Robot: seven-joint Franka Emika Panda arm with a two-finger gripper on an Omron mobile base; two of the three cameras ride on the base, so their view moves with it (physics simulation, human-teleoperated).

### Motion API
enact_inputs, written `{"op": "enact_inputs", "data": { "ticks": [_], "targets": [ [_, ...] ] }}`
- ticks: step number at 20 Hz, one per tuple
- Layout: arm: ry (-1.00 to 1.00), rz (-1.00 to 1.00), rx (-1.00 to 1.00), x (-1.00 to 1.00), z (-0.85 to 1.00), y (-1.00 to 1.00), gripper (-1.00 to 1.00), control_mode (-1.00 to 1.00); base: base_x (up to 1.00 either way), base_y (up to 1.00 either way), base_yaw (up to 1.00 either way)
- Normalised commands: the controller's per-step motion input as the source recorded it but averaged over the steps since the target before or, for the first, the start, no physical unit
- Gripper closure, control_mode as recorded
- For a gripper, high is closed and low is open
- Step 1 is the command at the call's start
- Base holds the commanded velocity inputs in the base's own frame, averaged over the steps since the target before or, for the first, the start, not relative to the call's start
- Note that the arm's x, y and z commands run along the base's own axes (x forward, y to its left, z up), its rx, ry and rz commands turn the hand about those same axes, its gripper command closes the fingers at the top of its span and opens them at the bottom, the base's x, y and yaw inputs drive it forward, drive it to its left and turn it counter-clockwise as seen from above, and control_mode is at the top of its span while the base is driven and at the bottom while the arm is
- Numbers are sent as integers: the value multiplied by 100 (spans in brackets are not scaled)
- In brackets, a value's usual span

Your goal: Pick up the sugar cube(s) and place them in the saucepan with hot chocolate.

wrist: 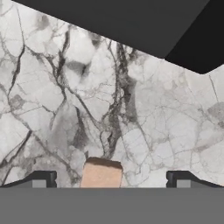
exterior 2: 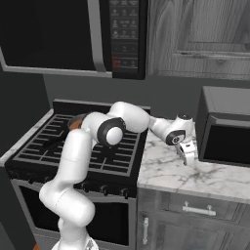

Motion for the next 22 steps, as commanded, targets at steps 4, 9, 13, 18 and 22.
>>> {"op": "enact_inputs", "data": {
  "ticks": [4, 9, 13, 18, 22],
  "targets": [
    [0, 0, 0, 0, 0, 0, 100, -100, 0, 0, 0],
    [0, 0, 0, 0, 0, 0, 100, -100, 0, 0, 0],
    [0, 0, 0, 0, 0, 0, 100, -100, 0, 0, 0],
    [0, 0, 0, 0, 0, 0, 100, -100, 0, 0, 0],
    [-4, 3, 0, -14, 0, 0, 100, -100, 0, 0, 0]
  ]
}}
